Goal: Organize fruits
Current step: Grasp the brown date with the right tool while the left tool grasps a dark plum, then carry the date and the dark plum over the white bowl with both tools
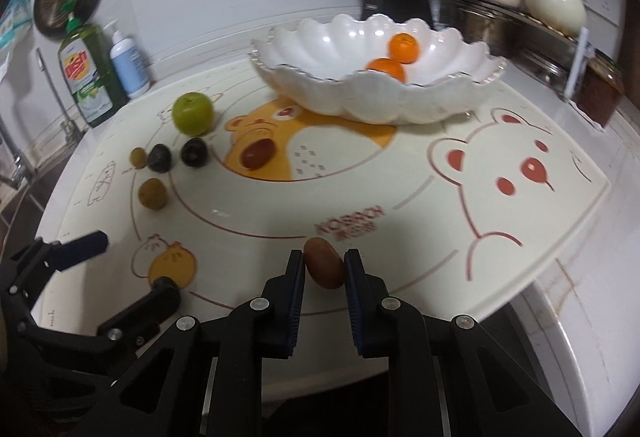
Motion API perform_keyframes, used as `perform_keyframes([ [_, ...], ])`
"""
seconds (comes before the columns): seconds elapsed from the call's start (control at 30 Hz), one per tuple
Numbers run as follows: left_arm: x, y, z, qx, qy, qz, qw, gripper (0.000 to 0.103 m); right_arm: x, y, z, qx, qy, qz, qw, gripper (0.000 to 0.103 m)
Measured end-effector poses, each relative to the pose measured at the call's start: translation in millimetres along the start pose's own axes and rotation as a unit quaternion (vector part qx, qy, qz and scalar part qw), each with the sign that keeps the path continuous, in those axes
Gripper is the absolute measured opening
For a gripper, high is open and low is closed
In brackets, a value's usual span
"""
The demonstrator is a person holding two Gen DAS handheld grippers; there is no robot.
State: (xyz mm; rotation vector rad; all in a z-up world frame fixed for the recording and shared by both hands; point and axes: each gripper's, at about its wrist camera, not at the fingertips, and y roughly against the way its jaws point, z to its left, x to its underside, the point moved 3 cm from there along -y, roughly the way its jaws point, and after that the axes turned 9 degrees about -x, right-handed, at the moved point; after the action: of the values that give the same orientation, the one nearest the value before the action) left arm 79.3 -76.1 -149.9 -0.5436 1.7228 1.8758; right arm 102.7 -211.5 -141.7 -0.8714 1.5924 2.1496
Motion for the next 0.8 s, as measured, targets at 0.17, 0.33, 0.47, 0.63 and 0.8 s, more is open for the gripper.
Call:
perform_keyframes([
  [0.17, 1, -5, -14, 0.002, -0.014, -0.002, 0.9999, 0.065, 3, 3, -13, 0.004, -0.014, -0.002, 1.0, 0.021],
  [0.33, 3, -2, -19, 0.009, -0.019, -0.009, 0.9997, 0.049, 3, 3, -15, 0.0, -0.019, -0.005, 1.0, 0.021],
  [0.47, 6, 3, -25, 0.015, -0.03, -0.013, 0.9994, 0.031, 2, 4, -14, -0.004, -0.022, -0.008, 1.0, 0.021],
  [0.63, 7, 5, -25, 0.01, -0.031, -0.015, 0.9993, 0.022, 2, 6, -14, -0.005, -0.023, -0.01, 1.0, 0.021],
  [0.8, 7, 5, -23, 0.012, -0.029, -0.011, 0.9995, 0.021, 1, 7, -12, -0.008, -0.021, -0.011, 1.0, 0.021],
])
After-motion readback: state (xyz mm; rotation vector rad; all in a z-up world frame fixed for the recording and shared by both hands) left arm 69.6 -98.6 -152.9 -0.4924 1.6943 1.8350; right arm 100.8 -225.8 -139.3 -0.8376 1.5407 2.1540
